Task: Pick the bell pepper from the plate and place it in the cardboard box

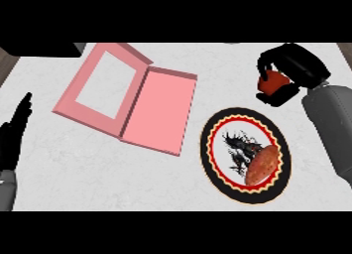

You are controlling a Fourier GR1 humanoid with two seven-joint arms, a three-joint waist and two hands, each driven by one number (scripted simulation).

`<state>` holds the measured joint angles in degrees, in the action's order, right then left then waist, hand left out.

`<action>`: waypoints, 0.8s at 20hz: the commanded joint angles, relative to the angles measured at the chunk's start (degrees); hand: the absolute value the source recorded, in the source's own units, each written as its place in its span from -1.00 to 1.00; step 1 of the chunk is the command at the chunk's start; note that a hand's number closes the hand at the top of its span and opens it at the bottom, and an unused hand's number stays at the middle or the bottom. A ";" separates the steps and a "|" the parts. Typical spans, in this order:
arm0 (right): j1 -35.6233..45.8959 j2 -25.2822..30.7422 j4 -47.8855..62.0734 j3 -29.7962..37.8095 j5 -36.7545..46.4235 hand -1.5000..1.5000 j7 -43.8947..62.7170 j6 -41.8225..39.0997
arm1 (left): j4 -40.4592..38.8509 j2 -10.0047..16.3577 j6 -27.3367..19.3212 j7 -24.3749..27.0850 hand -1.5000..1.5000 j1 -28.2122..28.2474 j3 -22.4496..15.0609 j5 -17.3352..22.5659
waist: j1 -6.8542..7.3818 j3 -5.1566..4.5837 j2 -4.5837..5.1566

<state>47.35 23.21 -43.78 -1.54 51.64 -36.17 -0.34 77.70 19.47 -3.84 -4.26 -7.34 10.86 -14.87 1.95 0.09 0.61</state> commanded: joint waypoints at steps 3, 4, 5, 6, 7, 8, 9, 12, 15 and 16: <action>7.68 -0.44 -0.59 3.76 -5.53 1.00 -7.33 -2.56 | 2.90 -0.10 0.55 -1.67 0.00 1.67 0.22 0.39 | -0.77 -0.06 -0.61; 10.31 -1.03 0.20 4.00 -6.12 1.00 -7.22 -4.16 | -2.20 -0.55 -0.79 -0.03 0.00 -0.80 0.23 -0.81 | -1.13 -0.10 -0.39; 10.07 -5.17 0.22 2.32 -4.66 1.00 -4.82 -1.87 | 1.06 -1.17 -0.95 0.17 0.00 2.04 -0.45 -1.09 | -0.77 -0.09 -0.50; 11.63 -2.81 4.23 3.82 -5.74 1.00 -8.89 -3.51 | -0.72 -0.70 -0.46 -0.36 0.00 -0.44 0.04 -0.78 | -0.81 -0.08 -0.30; 10.81 -4.50 2.46 2.53 -5.07 1.00 -7.25 -4.16 | -1.87 -1.91 -2.34 0.72 0.00 -1.01 -0.74 -2.32 | -1.27 -0.10 -0.43; 12.44 -4.35 1.84 2.88 -6.87 1.00 -6.64 -9.19 | -1.36 -1.70 -1.77 0.00 0.00 0.20 -0.12 -1.52 | -1.26 -0.11 -0.52; 12.19 -6.72 0.34 2.17 -6.86 1.00 -4.56 -9.36 | -1.60 0.87 1.30 1.17 0.00 -0.26 1.51 0.59 | -1.39 -0.12 -0.61; 14.88 -10.35 -0.51 3.90 -9.93 1.00 1.14 -13.08 | 2.42 0.04 1.23 -0.26 0.00 2.27 0.51 0.15 | -1.08 -0.10 -0.77; 17.10 -15.35 -1.41 3.83 -10.71 1.00 7.58 -13.70 | -0.41 0.27 0.30 -0.35 0.00 0.12 1.35 -0.41 | -1.43 -0.12 -0.66; 18.98 -15.98 1.10 4.96 -11.35 1.00 8.24 -13.41 | -1.86 0.27 1.44 3.52 0.00 2.83 1.95 0.82 | -0.91 -0.14 -0.50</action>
<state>62.49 11.31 -44.19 1.91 42.23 -33.13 -12.34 77.31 19.16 -3.48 -3.49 -6.15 11.79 -14.99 0.70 -0.02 -0.03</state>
